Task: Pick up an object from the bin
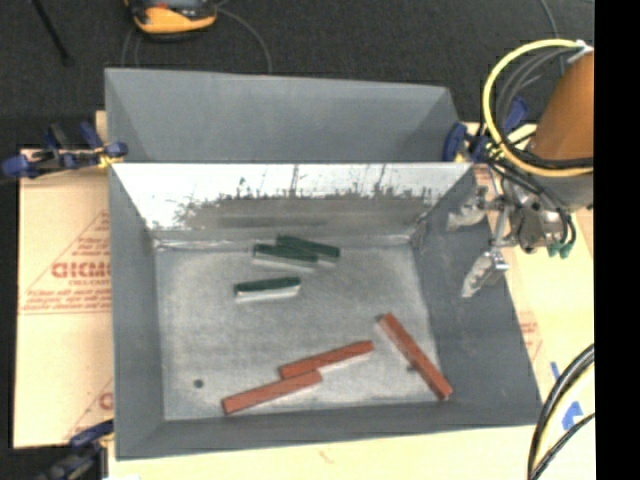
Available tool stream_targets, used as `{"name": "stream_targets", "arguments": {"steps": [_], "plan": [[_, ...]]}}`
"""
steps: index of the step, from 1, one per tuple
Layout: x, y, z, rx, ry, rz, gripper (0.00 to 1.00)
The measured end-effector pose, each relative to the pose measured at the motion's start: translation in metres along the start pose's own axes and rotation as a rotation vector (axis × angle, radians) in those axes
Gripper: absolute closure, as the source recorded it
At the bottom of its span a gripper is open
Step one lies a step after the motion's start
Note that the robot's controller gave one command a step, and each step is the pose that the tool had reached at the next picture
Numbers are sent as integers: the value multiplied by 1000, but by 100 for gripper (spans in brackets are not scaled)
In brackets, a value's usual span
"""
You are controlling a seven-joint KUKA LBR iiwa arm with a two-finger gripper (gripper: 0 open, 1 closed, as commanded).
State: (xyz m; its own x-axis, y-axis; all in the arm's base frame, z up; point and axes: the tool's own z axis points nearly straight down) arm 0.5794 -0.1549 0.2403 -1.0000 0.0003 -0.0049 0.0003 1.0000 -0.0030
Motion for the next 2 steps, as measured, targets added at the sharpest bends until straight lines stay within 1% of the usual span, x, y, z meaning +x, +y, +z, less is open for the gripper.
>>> {"name": "stream_targets", "arguments": {"steps": [1,2], "plan": [[8,27,54,0,-2,-118,0],[21,83,78,-3,1,-364,0]]}}
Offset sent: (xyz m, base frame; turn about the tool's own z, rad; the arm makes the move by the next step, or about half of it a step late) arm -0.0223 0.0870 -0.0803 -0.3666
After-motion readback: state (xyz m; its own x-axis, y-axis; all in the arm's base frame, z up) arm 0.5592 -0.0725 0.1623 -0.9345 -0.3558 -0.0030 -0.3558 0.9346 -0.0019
